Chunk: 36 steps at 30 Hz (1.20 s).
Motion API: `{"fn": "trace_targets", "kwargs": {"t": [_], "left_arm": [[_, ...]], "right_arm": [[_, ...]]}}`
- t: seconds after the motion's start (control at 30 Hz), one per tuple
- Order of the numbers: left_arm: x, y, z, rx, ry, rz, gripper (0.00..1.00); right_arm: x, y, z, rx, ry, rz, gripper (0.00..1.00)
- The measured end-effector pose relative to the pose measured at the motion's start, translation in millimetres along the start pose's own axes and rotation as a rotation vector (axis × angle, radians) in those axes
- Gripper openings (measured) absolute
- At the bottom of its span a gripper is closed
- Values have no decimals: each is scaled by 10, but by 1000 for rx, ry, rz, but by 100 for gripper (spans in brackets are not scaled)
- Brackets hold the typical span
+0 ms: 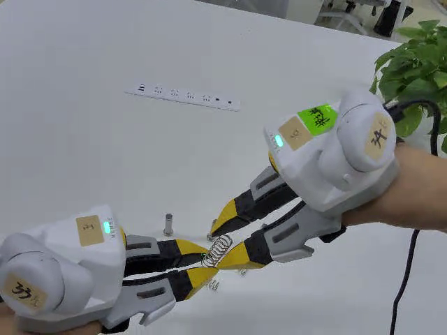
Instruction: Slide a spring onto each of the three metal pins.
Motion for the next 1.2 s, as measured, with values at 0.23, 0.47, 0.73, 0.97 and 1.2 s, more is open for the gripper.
{"fn": "trace_targets", "kwargs": {"t": [0.23,0.47,0.73,0.97,1.2], "left_arm": [[17,23,-37,15,-8,20,10],[31,40,-66,23,-11,34,10],[61,78,-119,36,-24,45,10],[92,119,-171,44,-32,43,11],[134,148,-222,37,-50,45,11]], "right_arm": [[-68,20,33,52,-45,-64,16],[-117,18,76,76,-68,-97,12],[-166,-5,119,91,-83,-122,12],[-231,-27,161,95,-85,-131,12],[-256,-35,212,87,-85,-132,12]]}}
Point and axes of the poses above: the centre of the closed fingertips' face, and the gripper's own axes: x roughly backward along the fingers, z roughly to its right, y roughly out of its underside, the point moved 2 cm from there along x, roughly backward along the fingers
